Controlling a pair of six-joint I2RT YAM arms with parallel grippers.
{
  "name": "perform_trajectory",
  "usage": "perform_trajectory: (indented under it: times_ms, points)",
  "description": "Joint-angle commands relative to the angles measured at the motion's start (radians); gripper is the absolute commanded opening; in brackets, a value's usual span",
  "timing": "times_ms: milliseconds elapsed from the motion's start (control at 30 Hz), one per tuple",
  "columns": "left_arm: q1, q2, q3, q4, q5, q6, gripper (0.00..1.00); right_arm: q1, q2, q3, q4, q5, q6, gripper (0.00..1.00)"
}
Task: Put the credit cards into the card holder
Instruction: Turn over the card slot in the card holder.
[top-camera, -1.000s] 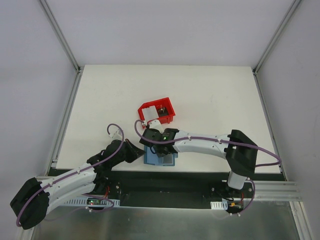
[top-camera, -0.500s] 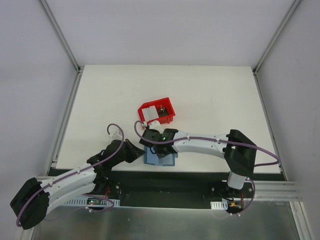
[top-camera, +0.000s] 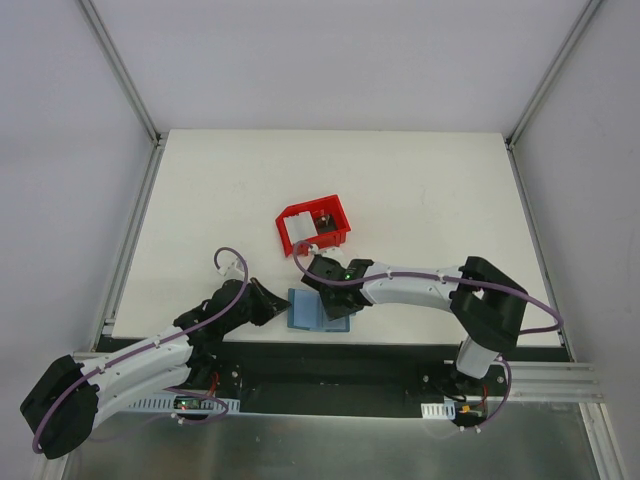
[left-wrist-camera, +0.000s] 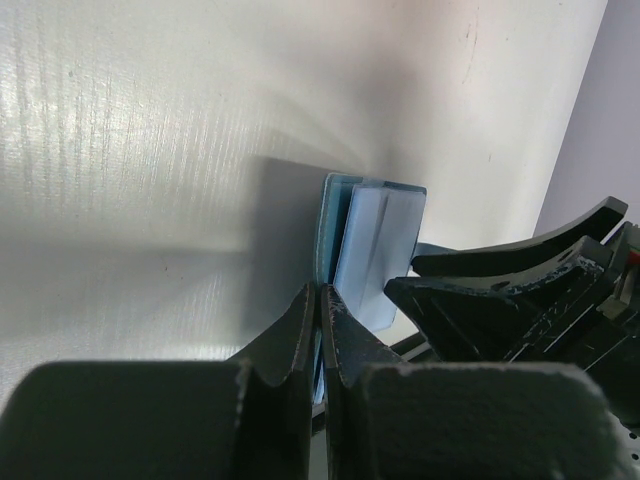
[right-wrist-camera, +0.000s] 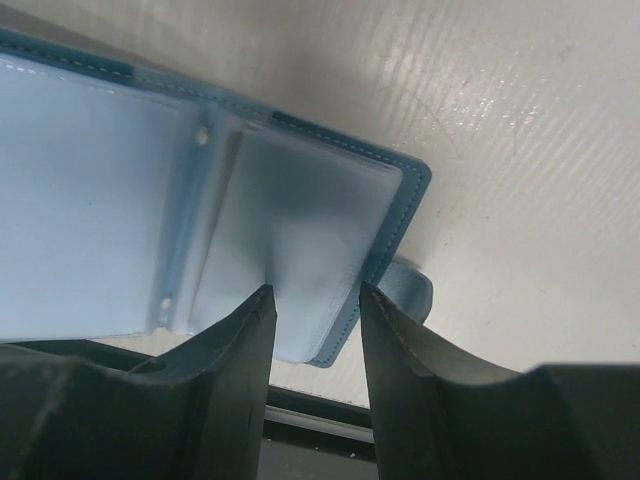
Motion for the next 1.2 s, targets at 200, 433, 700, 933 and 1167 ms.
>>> perform_trajectory:
  times_ms: [200,433,700,933,1167]
  points:
    - [-0.005,0.003,-0.001,0.014,-0.014,-0.002,0.00,0.017,-0.031,0.034,0.010,0.026,0.008,0.42]
    - [-0.004,0.006,0.002,0.012,-0.011,0.000,0.00,0.017,0.013,0.040,0.036,-0.019,-0.003,0.40]
    - [-0.004,0.006,-0.006,0.014,-0.018,-0.005,0.00,0.022,0.052,0.068,0.025,-0.008,-0.032,0.36]
    - [-0.005,0.026,-0.007,0.015,-0.018,-0.003,0.00,0.048,0.098,0.145,-0.053,0.059,-0.070,0.29]
    - [-0.004,0.021,-0.015,0.017,-0.022,-0.008,0.00,0.048,0.132,0.158,-0.006,-0.017,-0.081,0.25]
